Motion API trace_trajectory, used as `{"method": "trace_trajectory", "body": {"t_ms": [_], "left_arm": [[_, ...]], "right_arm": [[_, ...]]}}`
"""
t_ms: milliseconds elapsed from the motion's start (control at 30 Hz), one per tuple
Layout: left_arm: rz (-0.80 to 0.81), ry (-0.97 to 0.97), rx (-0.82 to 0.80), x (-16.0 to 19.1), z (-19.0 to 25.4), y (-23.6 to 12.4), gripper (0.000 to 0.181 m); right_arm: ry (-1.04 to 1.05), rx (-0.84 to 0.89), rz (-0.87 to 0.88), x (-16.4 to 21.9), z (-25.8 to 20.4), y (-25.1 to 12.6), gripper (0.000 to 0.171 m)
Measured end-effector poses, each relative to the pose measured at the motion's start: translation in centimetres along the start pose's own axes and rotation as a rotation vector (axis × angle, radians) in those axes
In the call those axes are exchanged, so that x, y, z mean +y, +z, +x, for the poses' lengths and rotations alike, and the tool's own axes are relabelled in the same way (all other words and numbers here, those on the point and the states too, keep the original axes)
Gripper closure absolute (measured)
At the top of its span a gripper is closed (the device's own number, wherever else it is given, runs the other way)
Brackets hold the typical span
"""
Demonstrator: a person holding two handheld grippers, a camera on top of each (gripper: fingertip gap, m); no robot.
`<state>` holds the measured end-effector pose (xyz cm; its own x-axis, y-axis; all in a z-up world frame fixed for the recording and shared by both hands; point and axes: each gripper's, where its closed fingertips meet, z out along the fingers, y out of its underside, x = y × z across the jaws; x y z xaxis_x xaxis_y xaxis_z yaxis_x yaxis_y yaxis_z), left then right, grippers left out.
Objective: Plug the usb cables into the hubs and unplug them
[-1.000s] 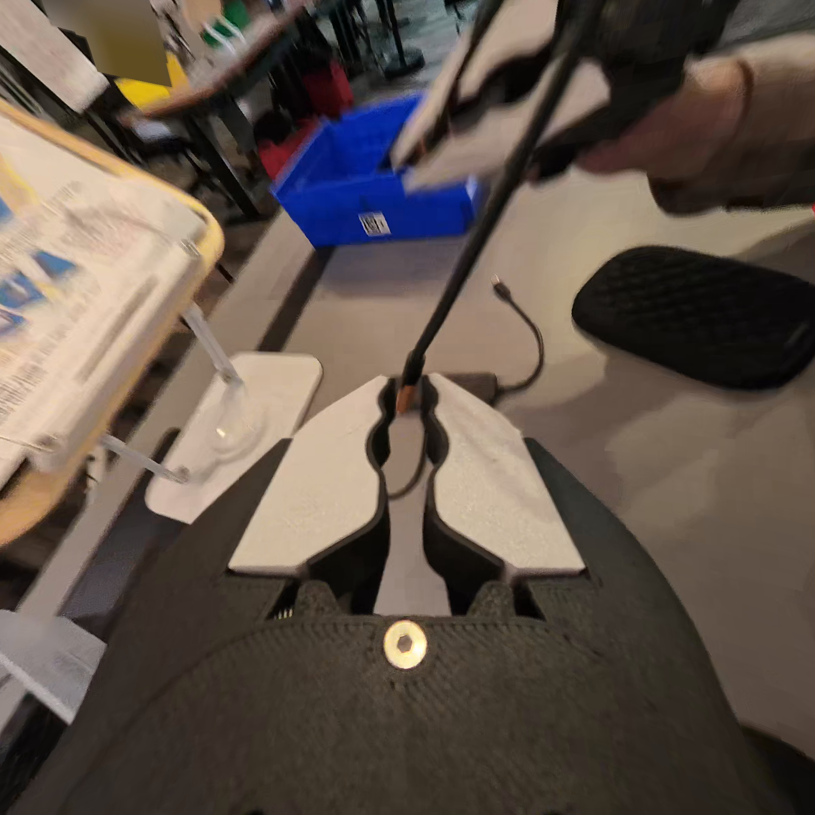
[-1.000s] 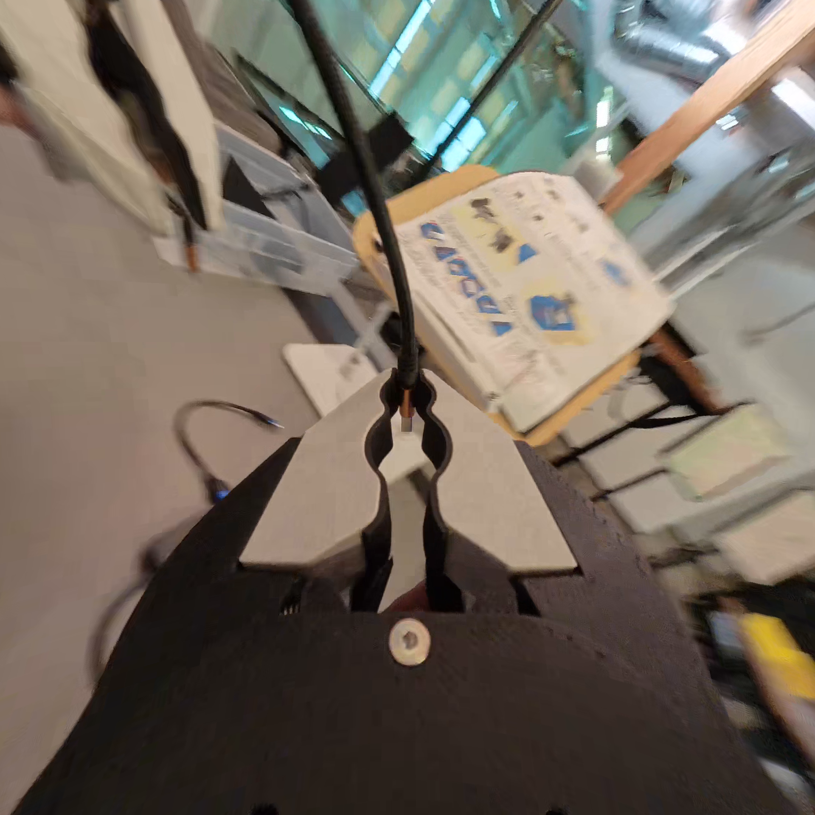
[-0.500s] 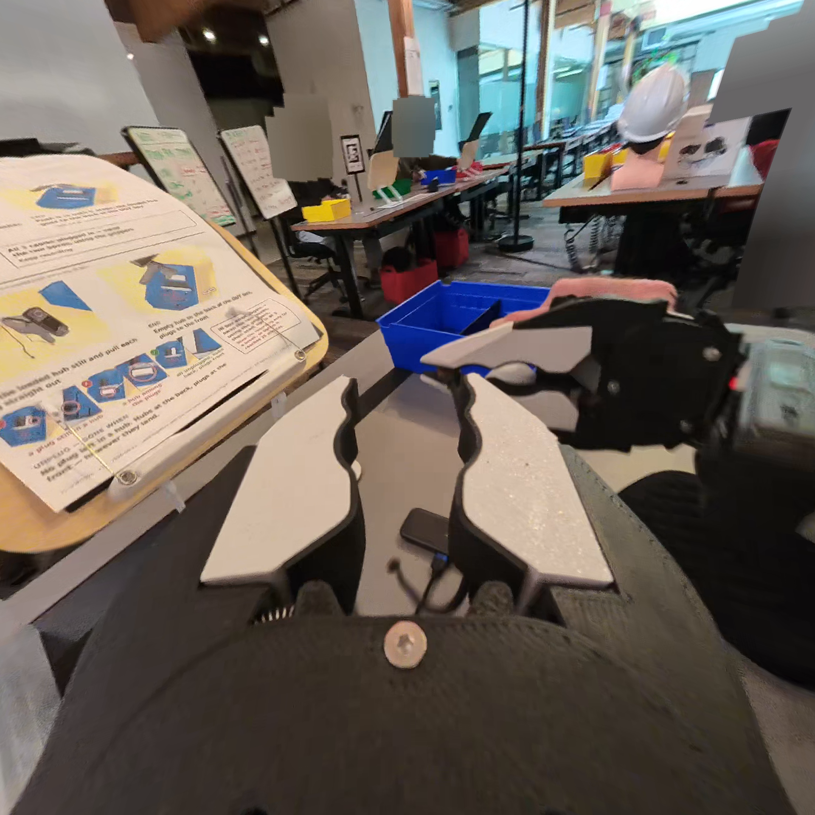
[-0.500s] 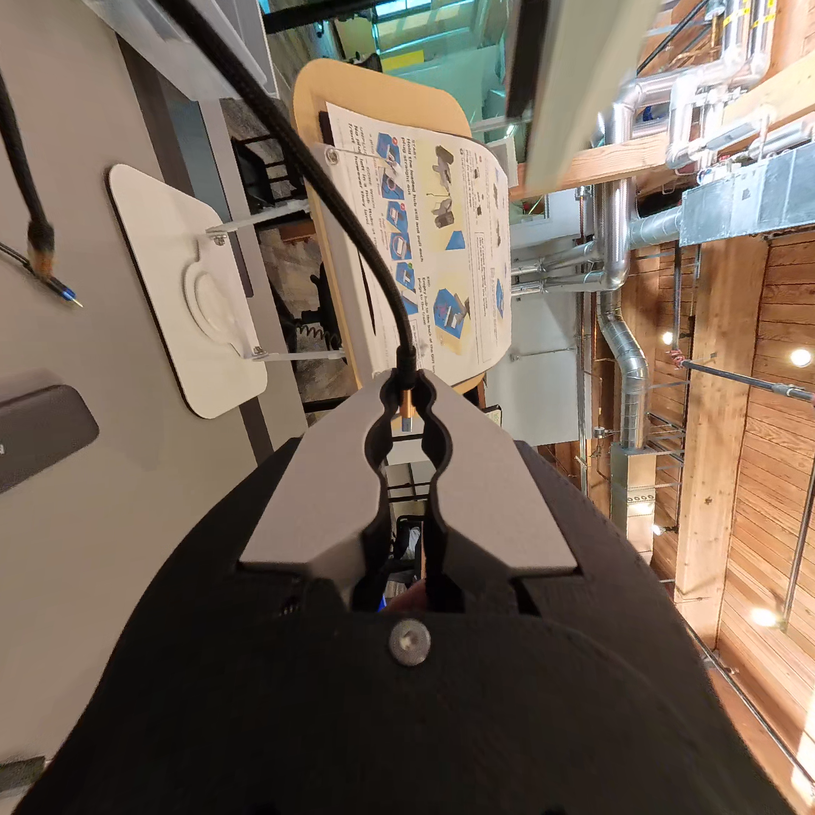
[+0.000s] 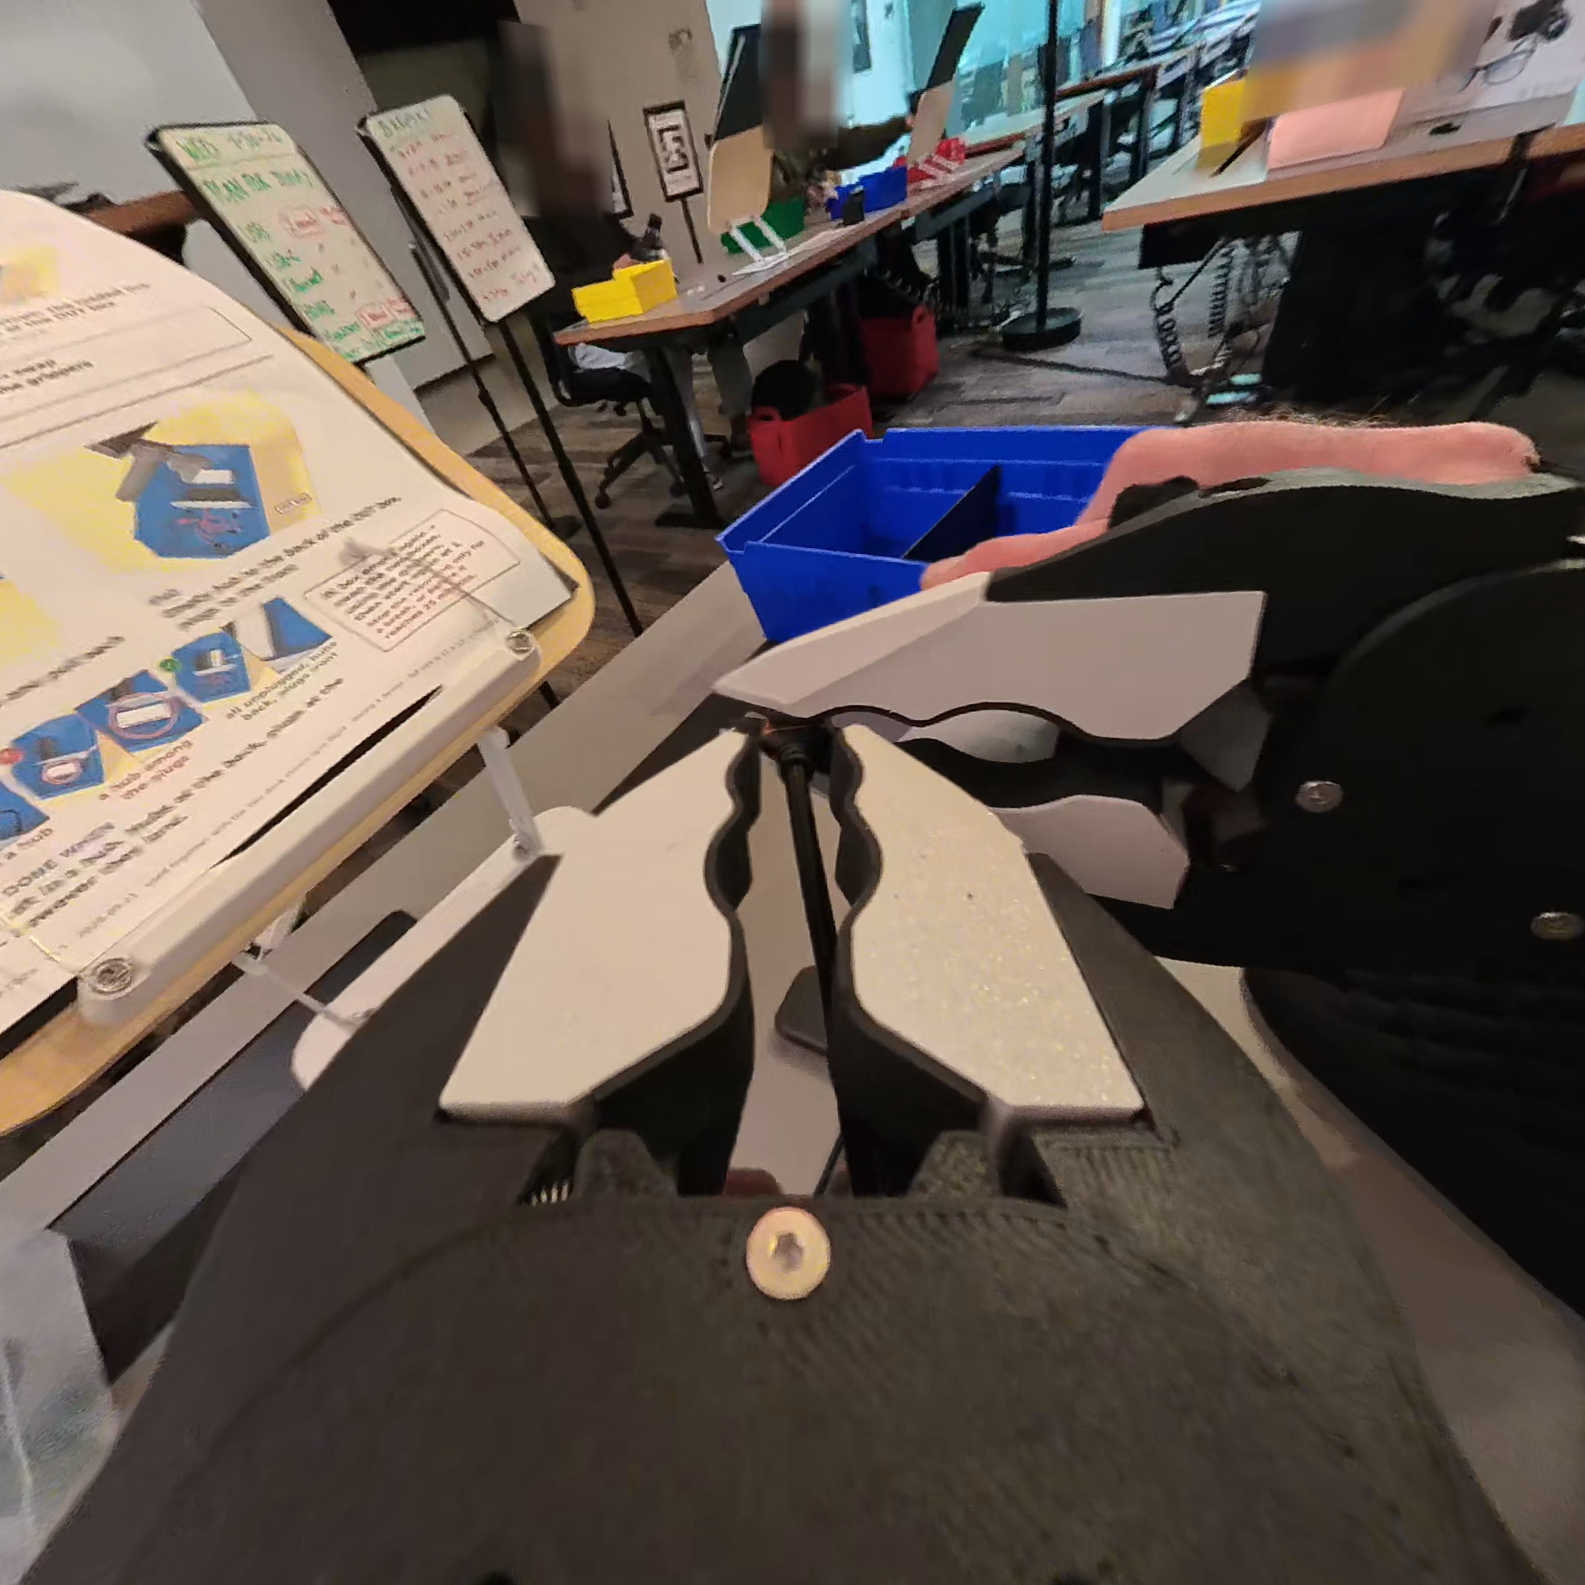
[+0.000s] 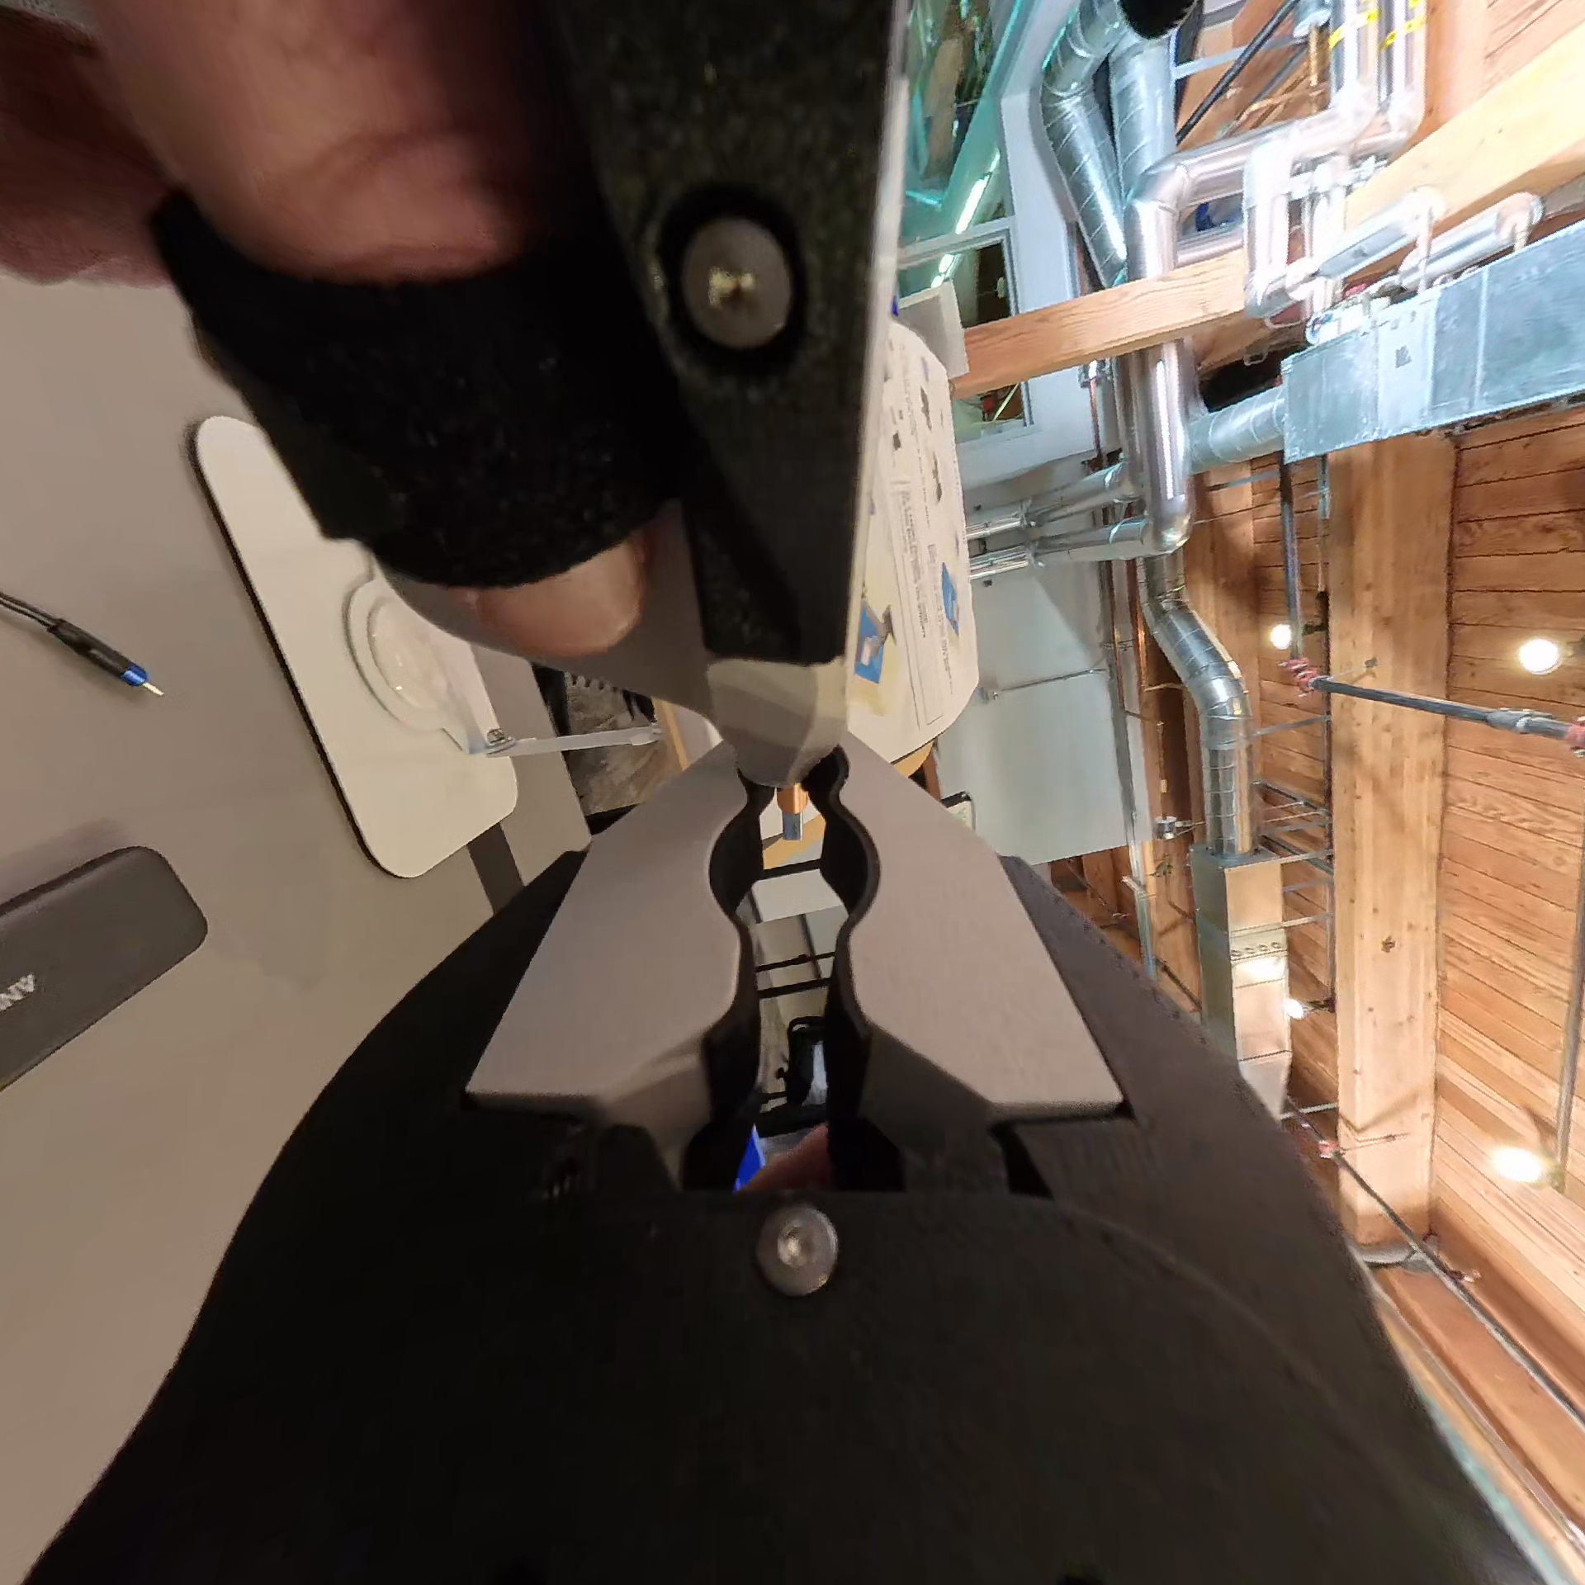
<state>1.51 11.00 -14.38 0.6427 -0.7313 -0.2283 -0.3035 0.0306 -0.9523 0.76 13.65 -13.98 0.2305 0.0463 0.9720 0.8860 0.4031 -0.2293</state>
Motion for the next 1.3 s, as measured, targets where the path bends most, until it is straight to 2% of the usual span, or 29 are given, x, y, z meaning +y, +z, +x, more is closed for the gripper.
{"method": "trace_trajectory", "body": {"t_ms": [167,233,300,400,533,600,667,867,900,1167,1300], "left_arm": [[0.003,-0.031,0.005,0.1,0.0,0.1,0.167],[0.017,-0.027,-0.005,0.0,-0.3,-0.1,0.167],[0.058,-0.019,0.050,-0.6,-0.2,-0.7,0.167],[0.090,0.043,0.123,-1.1,-0.1,-1.9,0.167],[0.109,0.213,0.217,-1.2,0.8,-3.4,0.167],[0.096,0.250,0.213,-1.1,0.6,-3.7,0.167],[0.165,0.277,0.279,-1.8,1.6,-4.5,0.167],[0.204,0.288,0.407,-1.9,3.4,-5.4,0.167],[0.201,0.287,0.419,-1.8,3.5,-5.5,0.167],[0.237,0.248,0.444,-1.9,3.5,-5.6,0.167],[0.279,0.166,0.436,-2.4,3.3,-5.3,0.167]], "right_arm": [[0.027,-0.007,0.023,0.0,0.0,0.1,0.166],[0.034,-0.004,0.028,0.1,0.3,0.0,0.151],[0.083,-0.029,0.088,0.0,0.6,-0.6,0.148],[0.256,-0.207,0.204,0.1,0.5,-1.8,0.147],[0.626,-0.584,0.405,-0.5,1.1,-4.3,0.150],[0.750,-0.780,0.529,-1.5,1.3,-6.0,0.150],[0.790,-0.867,0.617,-2.0,1.3,-6.8,0.146],[0.850,-0.895,0.845,-3.8,1.9,-8.2,0.151],[0.860,-0.899,0.849,-3.9,1.8,-8.2,0.156],[0.947,-0.928,0.899,-4.1,1.9,-8.3,0.159],[0.991,-0.877,0.936,-3.9,2.4,-8.2,0.160]]}}
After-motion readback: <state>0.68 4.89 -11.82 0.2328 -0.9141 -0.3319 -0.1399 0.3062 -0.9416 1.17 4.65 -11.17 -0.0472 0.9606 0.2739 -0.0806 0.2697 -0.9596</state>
